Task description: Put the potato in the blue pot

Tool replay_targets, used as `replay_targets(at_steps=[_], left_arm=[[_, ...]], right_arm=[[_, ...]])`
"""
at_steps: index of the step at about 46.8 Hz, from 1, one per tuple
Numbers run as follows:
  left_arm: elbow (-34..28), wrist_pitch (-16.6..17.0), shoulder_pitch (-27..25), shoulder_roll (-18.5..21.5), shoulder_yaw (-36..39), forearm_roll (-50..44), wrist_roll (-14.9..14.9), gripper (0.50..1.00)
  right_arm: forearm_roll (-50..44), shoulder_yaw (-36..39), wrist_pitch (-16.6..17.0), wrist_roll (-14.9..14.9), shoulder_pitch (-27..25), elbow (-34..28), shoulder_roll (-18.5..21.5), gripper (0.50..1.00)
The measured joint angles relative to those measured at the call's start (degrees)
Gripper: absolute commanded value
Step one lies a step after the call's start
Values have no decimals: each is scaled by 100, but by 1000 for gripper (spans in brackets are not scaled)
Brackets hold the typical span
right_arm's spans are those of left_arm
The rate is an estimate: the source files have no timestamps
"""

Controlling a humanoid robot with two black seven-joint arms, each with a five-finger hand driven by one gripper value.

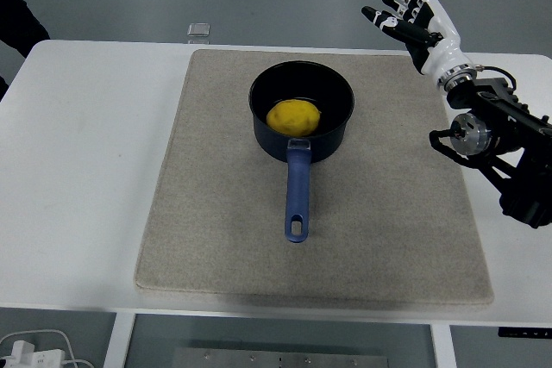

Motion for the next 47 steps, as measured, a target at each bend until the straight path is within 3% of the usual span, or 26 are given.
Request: replay_targets(at_steps=[7, 17, 47], left_arm=[[0, -1, 0, 0, 0, 0, 0, 996], [0, 0, 0, 0, 1, 0, 0, 996], [0, 6, 18, 0, 0, 0, 0, 996]], right_arm=[[27, 450, -45, -43, -172, -44, 16, 928], [734, 503, -19, -610, -219, -284, 19, 928], [1099, 921, 253, -590, -194, -828, -14, 928]])
